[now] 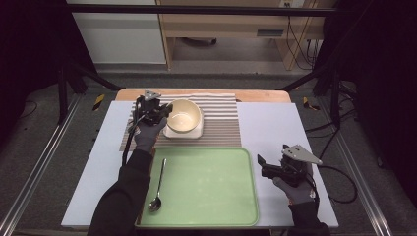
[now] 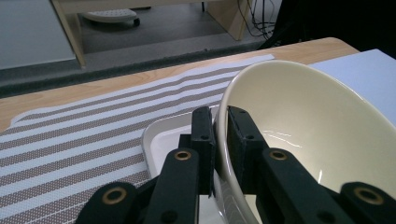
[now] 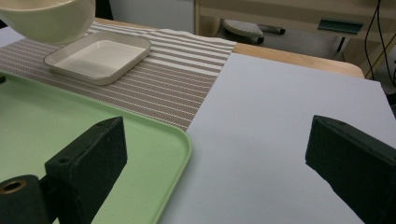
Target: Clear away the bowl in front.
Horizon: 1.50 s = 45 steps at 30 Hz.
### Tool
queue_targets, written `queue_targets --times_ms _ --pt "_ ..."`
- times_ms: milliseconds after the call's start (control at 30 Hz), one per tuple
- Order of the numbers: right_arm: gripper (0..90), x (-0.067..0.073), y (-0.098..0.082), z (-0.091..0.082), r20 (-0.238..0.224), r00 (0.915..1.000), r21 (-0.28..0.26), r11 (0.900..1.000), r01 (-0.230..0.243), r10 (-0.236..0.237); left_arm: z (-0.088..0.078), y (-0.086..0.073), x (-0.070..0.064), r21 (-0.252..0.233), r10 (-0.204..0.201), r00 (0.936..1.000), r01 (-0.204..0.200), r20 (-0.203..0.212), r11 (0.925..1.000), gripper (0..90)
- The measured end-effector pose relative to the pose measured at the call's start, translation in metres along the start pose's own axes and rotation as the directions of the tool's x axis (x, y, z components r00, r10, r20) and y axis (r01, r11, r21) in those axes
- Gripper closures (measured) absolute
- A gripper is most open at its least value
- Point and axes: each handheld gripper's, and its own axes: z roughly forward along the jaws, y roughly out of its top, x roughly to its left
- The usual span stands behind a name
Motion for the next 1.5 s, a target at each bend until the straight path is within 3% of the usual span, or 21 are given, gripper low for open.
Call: queue_targets --times_ms 467,767,900,1233,1500 --pt "5.4 0.002 0.0 0.0 0.003 0.9999 0.003 1.0 0.01 -0.01 -0.04 -0.016 -0.023 -0.034 0.064 0.9938 -0.062 0.09 0.9975 81.1" --pt "5.4 0.003 0.0 0.0 0.003 0.9999 0.001 1.0 0.014 -0.014 -0.058 -0.04 -0.035 -0.023 0.104 0.9853 -0.102 0.135 0.9945 81.1" --pt "5.4 0.004 0.0 0.0 0.001 0.9999 0.005 1.0 0.013 -0.013 -0.056 -0.049 -0.043 0.004 0.124 0.9821 -0.126 0.142 0.9921 81.0" --pt "5.4 0.004 0.0 0.0 0.001 0.9998 0.004 1.0 0.018 -0.018 -0.045 -0.069 -0.048 0.067 0.11 0.9804 -0.122 0.164 0.9902 80.9" --pt "5.4 0.004 0.0 0.0 0.001 0.9998 0.005 1.0 0.019 -0.019 -0.032 -0.08 -0.053 0.121 0.126 0.9766 -0.148 0.175 0.9815 80.9"
